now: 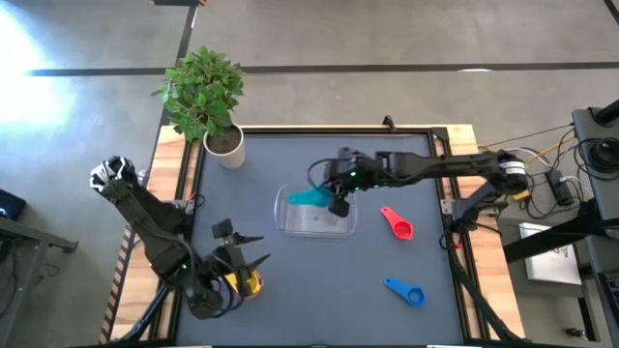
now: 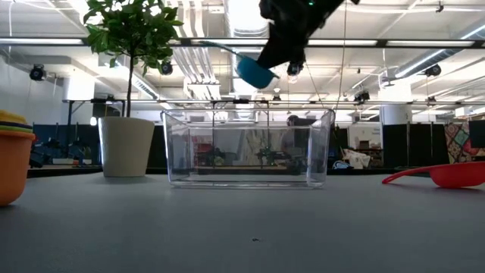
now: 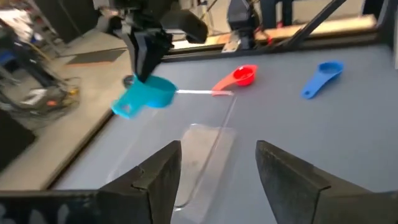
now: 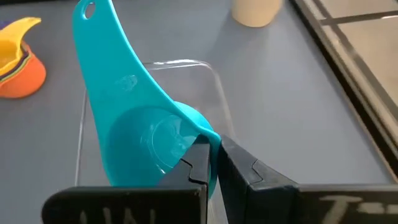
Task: Nest measuring cups in basket
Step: Stack the light blue measuring cup on top of the yellow measuring cup
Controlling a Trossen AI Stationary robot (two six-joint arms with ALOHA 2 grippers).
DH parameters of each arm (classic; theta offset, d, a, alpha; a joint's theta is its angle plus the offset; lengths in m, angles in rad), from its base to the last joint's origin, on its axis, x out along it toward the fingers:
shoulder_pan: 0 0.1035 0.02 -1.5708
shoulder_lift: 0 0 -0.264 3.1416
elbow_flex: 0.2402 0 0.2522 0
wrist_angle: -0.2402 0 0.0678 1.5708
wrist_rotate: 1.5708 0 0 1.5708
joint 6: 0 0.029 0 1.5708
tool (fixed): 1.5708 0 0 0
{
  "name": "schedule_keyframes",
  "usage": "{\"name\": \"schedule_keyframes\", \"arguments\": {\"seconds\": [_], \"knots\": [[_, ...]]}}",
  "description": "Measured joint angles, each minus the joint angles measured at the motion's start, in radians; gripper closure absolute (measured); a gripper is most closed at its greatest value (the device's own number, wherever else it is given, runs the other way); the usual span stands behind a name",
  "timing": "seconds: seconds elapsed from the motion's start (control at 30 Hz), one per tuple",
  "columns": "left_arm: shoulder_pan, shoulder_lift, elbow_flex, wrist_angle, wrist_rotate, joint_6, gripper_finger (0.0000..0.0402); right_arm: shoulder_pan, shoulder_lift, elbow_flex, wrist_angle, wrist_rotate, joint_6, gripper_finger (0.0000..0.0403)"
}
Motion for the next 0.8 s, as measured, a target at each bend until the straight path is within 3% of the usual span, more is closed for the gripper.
{"name": "schedule_keyframes", "arguments": {"seconds": [0.47, 0.8], "knots": [[0.154, 0.273, 0.239, -0.46, 0.011, -0.02, 0.0145, 0.051, 0.187, 0.158, -0.029, 0.0, -0.01, 0.0394], [0.261, 0.293, 0.236, -0.496, 0.087, -0.025, 0.0139, 0.075, 0.196, 0.172, -0.029, 0.0, -0.008, 0.0394]]}}
